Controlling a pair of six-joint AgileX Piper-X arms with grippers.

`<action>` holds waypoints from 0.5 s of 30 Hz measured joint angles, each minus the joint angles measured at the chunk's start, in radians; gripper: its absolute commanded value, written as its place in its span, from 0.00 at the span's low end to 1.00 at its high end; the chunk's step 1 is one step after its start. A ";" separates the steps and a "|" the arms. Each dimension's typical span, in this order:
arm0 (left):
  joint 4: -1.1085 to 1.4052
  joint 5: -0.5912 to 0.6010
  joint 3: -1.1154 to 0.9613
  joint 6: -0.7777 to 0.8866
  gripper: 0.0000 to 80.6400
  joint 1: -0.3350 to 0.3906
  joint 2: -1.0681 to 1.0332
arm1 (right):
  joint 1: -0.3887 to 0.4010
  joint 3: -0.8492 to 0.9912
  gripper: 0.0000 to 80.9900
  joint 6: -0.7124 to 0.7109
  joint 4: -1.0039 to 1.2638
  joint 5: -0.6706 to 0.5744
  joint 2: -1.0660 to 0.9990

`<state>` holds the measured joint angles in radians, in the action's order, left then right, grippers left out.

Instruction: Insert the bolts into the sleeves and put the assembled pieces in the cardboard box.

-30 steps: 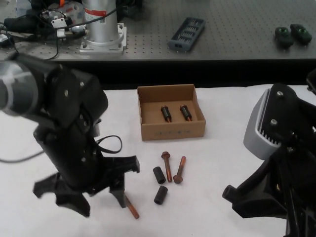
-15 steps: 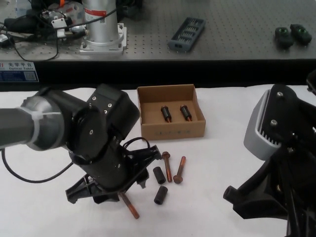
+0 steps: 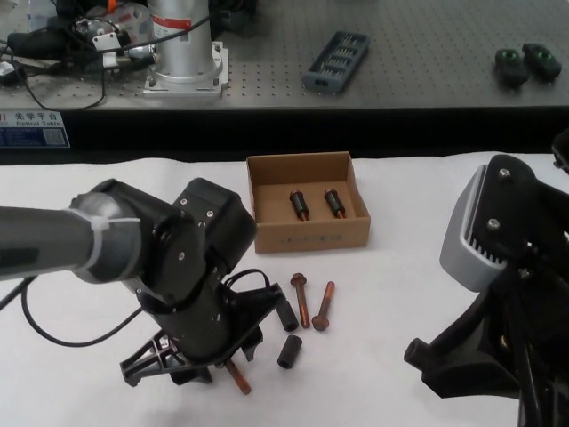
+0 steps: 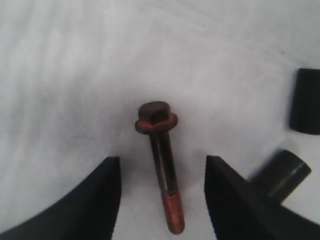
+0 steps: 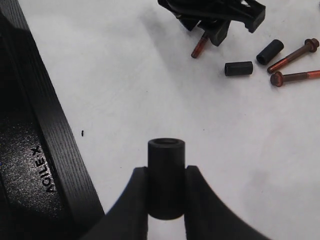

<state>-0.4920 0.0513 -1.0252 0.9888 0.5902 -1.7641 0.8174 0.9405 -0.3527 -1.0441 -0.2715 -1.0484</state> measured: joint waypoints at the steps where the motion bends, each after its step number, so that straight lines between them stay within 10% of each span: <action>1: 0.002 -0.003 0.000 0.004 0.47 0.000 -0.007 | 0.000 0.000 0.03 0.000 0.000 0.000 0.000; 8: 0.041 -0.007 0.000 0.036 0.46 0.000 -0.024 | 0.000 0.000 0.03 0.000 0.000 0.000 0.000; 15: 0.046 -0.026 0.000 0.091 0.23 0.000 -0.031 | 0.000 0.000 0.03 0.000 -0.002 0.000 0.000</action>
<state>-0.4465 0.0253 -1.0252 1.0803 0.5902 -1.7948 0.8174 0.9405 -0.3527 -1.0466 -0.2715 -1.0484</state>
